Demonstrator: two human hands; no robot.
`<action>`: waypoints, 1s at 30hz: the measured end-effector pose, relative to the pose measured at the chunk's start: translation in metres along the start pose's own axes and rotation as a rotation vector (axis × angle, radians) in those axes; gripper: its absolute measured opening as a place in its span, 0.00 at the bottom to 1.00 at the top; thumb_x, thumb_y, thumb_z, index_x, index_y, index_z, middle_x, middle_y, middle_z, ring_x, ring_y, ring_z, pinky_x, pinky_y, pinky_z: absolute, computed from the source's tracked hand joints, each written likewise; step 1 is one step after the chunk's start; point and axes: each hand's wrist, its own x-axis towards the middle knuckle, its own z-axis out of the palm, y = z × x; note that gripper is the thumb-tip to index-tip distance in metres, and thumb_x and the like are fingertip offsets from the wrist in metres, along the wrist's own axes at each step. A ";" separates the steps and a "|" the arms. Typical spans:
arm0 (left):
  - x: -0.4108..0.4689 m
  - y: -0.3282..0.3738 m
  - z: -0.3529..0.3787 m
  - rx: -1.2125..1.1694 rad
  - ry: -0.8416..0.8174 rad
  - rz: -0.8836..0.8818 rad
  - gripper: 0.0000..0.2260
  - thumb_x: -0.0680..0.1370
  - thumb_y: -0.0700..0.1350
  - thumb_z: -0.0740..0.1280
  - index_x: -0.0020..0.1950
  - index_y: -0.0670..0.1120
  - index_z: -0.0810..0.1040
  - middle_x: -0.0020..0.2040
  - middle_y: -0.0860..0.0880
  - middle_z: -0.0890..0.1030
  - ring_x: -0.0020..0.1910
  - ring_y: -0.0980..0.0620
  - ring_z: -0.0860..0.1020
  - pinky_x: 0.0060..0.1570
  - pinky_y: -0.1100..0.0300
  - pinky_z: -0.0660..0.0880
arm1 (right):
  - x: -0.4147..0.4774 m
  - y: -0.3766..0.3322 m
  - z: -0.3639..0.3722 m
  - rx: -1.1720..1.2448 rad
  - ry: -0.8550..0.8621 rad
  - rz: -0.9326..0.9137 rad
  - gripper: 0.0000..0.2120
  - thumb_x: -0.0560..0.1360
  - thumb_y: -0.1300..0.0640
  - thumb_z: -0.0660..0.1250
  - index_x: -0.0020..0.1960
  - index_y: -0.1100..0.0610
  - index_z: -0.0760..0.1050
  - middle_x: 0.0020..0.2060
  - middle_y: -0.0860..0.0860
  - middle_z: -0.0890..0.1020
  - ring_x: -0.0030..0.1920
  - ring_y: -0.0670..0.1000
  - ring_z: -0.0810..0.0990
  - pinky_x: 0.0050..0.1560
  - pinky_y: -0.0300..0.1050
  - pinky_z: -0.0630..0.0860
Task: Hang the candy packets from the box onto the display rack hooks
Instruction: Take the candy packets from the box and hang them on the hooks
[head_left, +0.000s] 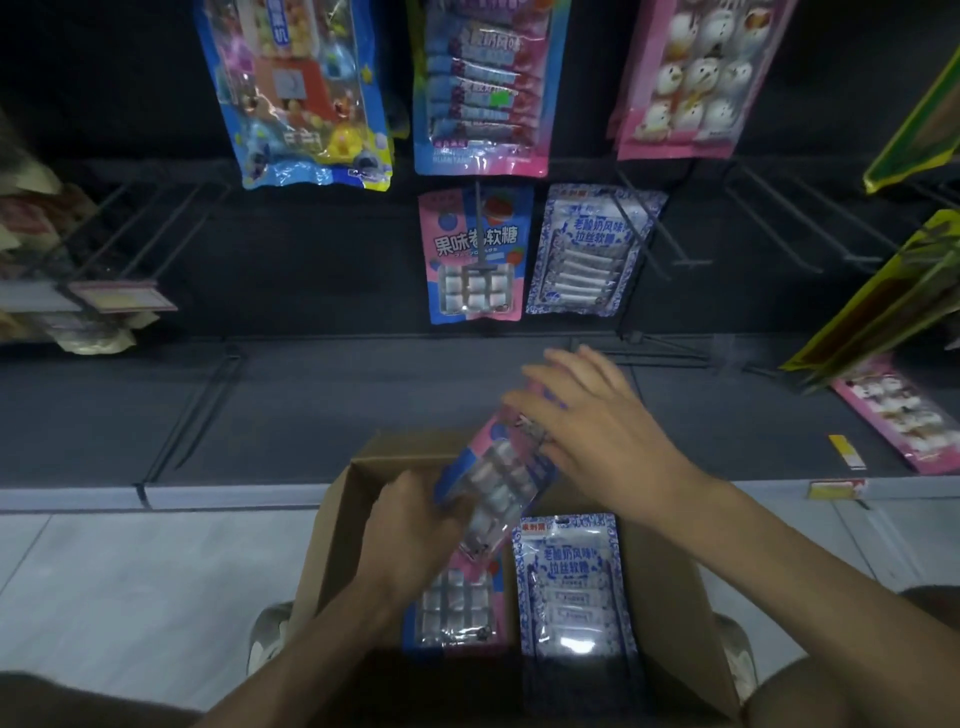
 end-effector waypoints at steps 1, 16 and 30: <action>0.002 0.000 -0.003 -0.123 0.022 -0.022 0.07 0.80 0.48 0.74 0.44 0.46 0.85 0.37 0.50 0.87 0.35 0.50 0.86 0.35 0.47 0.83 | -0.002 0.007 -0.004 -0.039 0.022 0.054 0.36 0.66 0.59 0.82 0.72 0.49 0.76 0.71 0.55 0.77 0.75 0.64 0.71 0.79 0.66 0.59; 0.008 0.022 0.002 -1.004 -0.284 -0.271 0.19 0.76 0.44 0.76 0.61 0.34 0.82 0.58 0.35 0.85 0.59 0.33 0.84 0.56 0.42 0.83 | -0.009 0.033 -0.007 1.359 0.004 1.008 0.43 0.63 0.32 0.83 0.71 0.49 0.76 0.63 0.46 0.85 0.63 0.52 0.84 0.72 0.60 0.74; 0.027 0.039 0.000 -0.820 -0.070 -0.082 0.19 0.74 0.56 0.78 0.58 0.46 0.84 0.53 0.38 0.86 0.47 0.35 0.84 0.44 0.43 0.83 | -0.026 0.023 -0.004 1.600 0.219 1.052 0.15 0.73 0.47 0.80 0.48 0.60 0.87 0.51 0.59 0.89 0.58 0.64 0.86 0.70 0.64 0.76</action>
